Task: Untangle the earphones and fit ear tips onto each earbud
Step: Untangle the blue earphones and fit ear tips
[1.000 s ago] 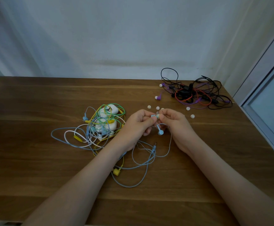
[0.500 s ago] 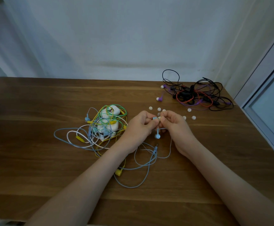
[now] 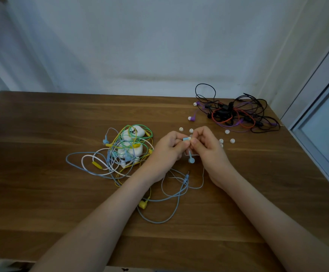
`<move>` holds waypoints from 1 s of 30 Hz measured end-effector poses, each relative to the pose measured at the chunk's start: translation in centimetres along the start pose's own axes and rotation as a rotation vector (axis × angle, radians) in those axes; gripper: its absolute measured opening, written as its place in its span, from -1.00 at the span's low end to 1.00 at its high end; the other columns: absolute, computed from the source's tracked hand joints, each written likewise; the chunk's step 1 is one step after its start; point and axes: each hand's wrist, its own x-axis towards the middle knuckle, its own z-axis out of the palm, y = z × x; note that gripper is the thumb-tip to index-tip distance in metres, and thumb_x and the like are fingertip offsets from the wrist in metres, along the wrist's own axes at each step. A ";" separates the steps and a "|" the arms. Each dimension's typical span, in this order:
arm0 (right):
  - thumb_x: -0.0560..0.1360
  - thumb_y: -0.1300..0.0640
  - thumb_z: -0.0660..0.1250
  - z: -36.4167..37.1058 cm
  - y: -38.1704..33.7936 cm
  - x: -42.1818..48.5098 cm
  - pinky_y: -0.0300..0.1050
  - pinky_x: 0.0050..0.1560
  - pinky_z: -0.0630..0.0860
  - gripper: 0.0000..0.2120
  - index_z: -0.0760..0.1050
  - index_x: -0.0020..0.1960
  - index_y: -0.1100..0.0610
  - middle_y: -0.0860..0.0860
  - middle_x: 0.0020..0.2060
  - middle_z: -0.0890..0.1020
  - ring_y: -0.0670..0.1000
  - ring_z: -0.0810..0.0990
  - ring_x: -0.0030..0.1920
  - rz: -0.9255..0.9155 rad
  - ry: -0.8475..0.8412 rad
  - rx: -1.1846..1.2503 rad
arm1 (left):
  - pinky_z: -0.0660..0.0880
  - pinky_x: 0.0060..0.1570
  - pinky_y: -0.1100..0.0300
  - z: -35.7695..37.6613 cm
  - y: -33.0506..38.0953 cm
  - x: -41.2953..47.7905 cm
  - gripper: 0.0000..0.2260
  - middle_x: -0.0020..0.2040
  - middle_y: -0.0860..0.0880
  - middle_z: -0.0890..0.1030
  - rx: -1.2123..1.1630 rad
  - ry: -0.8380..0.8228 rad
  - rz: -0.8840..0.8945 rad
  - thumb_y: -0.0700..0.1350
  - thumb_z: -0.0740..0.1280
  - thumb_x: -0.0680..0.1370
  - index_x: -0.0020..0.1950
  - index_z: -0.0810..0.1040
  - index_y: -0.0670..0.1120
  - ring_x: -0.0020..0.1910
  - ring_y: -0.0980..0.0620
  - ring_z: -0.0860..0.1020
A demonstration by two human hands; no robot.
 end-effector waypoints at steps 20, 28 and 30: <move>0.60 0.26 0.18 -0.3 -0.5 0.4 -0.26 -0.30 0.45 -0.83 0.49 -0.10 0.10 -0.02 -0.30 0.60 -0.11 0.54 -0.31 0.136 0.014 0.035 | 0.27 -0.50 0.35 -0.2 0.0 0.4 -0.90 -0.47 0.07 0.52 -0.174 -0.057 -0.080 -0.24 0.22 0.62 0.06 0.51 -0.17 -0.49 0.16 0.35; 0.60 0.26 0.15 -0.8 -0.5 0.4 -0.16 -0.22 0.41 -0.83 0.48 -0.09 0.15 -0.02 -0.34 0.57 -0.10 0.50 -0.34 0.185 -0.063 0.080 | 0.31 -0.49 0.33 -0.4 -0.1 0.5 -0.98 -0.43 0.03 0.54 -0.140 -0.072 -0.081 -0.25 0.27 0.60 -0.02 0.49 -0.17 -0.48 0.16 0.39; 0.61 0.27 0.14 -0.8 -0.5 0.4 -0.20 -0.27 0.40 -0.85 0.47 -0.05 0.17 -0.01 -0.35 0.56 -0.13 0.50 -0.38 0.179 -0.070 0.073 | 0.32 -0.48 0.33 -0.4 -0.1 0.4 -0.96 -0.44 0.06 0.55 -0.105 -0.083 -0.072 -0.25 0.26 0.60 -0.04 0.48 -0.16 -0.48 0.17 0.39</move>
